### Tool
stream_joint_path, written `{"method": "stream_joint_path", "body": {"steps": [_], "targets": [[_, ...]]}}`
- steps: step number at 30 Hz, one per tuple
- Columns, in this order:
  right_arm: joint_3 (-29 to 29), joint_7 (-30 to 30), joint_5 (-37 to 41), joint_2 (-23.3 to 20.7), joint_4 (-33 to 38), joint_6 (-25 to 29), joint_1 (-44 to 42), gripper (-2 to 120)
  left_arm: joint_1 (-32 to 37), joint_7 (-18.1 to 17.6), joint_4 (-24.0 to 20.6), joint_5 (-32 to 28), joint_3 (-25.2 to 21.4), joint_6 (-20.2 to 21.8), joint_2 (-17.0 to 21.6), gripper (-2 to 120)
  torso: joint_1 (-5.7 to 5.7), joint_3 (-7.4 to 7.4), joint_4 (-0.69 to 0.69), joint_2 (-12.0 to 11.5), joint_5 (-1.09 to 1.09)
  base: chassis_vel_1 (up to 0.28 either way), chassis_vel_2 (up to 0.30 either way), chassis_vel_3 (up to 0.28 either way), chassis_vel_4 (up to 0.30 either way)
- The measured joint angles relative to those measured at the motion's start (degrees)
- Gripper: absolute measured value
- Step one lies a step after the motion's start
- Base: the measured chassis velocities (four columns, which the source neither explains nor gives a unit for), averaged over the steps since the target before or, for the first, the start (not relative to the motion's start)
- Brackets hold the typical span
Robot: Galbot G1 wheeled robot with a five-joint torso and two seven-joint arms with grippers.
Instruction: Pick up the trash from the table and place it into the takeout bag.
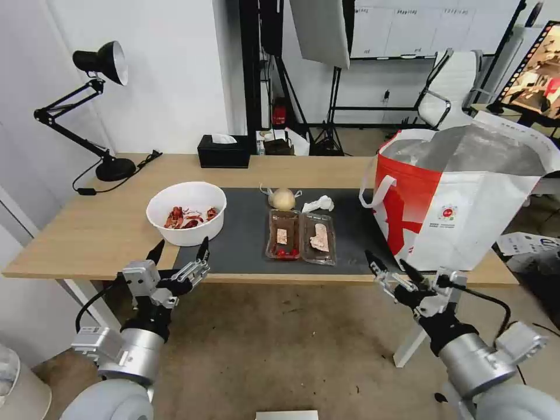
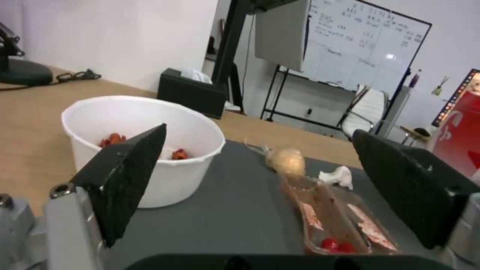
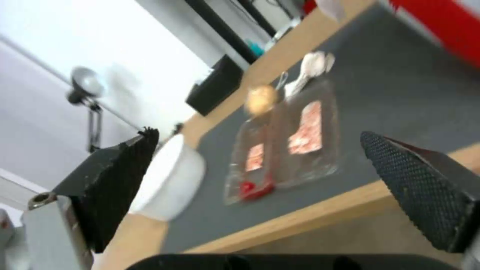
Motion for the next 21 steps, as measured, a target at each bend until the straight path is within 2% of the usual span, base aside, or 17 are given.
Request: {"method": "stream_joint_path", "body": {"steps": [12, 17, 21], "targets": [[-1.90, 0.67, -0.22, 0.69, 0.00, 0.13, 0.49, 100, 1.10, -0.03, -0.61, 0.33, -1.12, -0.03, 0.04, 100, 0.00, 0.00, 0.00, 0.00, 0.00, 0.000, 0.000, 0.000, 0.000], [-4.68, 1.18, -0.21, 0.93, -0.11, 2.29, 1.49, 100, 1.16, -0.03, -0.61, 0.45, -1.60, -0.11, 0.33, 100, 0.00, 0.00, -0.01, 0.00, 0.00, 0.000, 0.000, 0.000, 0.000], [-14.15, 4.36, -0.18, 2.22, -7.00, 7.41, 6.98, 100, 1.30, -0.04, -0.40, 0.48, -2.36, -0.18, 1.53, 100, 0.00, 0.00, -0.01, 0.00, 0.00, 0.000, 0.000, 0.000, 0.000]]}}
